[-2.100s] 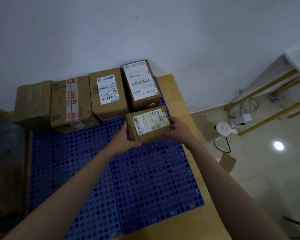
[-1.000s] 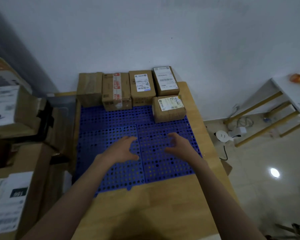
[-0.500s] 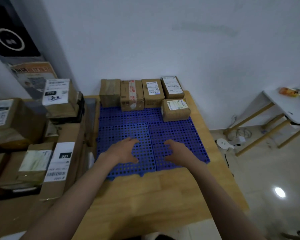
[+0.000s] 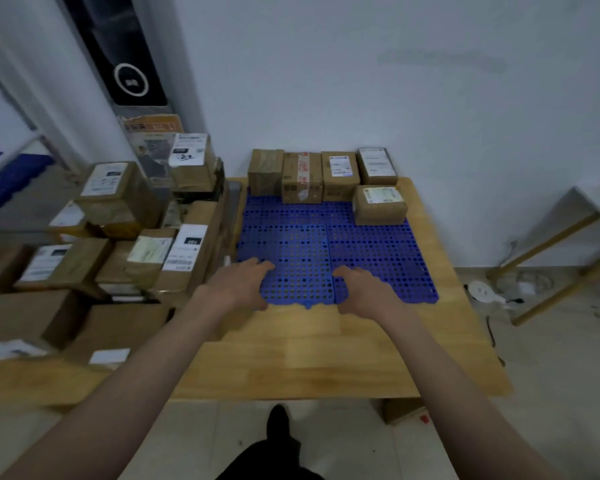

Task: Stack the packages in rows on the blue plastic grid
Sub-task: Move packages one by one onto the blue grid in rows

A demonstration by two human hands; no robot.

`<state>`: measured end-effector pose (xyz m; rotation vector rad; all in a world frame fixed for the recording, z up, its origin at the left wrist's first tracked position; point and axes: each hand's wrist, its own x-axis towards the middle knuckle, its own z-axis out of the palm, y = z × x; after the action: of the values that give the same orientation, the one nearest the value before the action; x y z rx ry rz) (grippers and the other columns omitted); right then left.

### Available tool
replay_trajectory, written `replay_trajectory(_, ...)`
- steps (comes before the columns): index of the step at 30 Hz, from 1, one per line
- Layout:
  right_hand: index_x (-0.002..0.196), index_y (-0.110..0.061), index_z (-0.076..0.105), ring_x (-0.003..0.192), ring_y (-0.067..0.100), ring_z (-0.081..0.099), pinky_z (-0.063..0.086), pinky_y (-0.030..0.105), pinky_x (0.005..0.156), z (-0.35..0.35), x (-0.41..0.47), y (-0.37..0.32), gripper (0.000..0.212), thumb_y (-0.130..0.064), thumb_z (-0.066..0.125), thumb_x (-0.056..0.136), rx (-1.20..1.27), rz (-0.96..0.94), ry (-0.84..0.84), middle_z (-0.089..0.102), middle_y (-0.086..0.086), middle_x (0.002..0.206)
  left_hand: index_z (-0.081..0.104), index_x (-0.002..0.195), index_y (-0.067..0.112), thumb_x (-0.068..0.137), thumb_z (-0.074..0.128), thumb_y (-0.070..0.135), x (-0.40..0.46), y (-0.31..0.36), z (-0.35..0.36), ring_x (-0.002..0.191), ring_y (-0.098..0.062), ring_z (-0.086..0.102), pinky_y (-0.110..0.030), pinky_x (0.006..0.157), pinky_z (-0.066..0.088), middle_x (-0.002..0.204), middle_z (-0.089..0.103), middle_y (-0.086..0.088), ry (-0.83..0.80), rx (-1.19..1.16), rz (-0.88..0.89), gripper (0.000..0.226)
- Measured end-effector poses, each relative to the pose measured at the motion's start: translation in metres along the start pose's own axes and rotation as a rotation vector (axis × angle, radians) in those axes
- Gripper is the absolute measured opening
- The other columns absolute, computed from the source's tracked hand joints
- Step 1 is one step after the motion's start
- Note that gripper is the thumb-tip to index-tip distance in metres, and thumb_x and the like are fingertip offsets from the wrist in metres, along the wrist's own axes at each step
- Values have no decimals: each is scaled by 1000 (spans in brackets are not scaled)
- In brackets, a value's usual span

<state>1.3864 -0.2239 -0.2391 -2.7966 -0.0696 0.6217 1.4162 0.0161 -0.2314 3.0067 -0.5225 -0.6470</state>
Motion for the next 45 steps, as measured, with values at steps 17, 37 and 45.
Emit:
replay_trajectory(17,148,-29,31,121,27,52,49,45,92,36,-22,-158,72,-19,69,88,-88,-344,-84,40,4,149,41,136,33,75,73,40,-153,-107,33,121,-21,53,-40,87,52,137,53,5,64,-88,-303,68)
replay_trajectory(37,149,-31,34,133,19,45,45,39,102,137,11,-404,74,-32,71,84,-20,-385,-206,46,-1,147,30,145,37,76,75,46,-254,-363,98,129,-21,47,-38,93,46,147,42,5,-36,-208,-480,84)
replay_trajectory(45,146,-25,37,128,25,48,45,36,87,174,42,-468,71,-34,69,83,-87,-367,-198,48,4,141,31,145,33,75,74,47,-262,-439,110,124,-27,51,-42,91,45,142,44,1,-68,-156,-562,83)
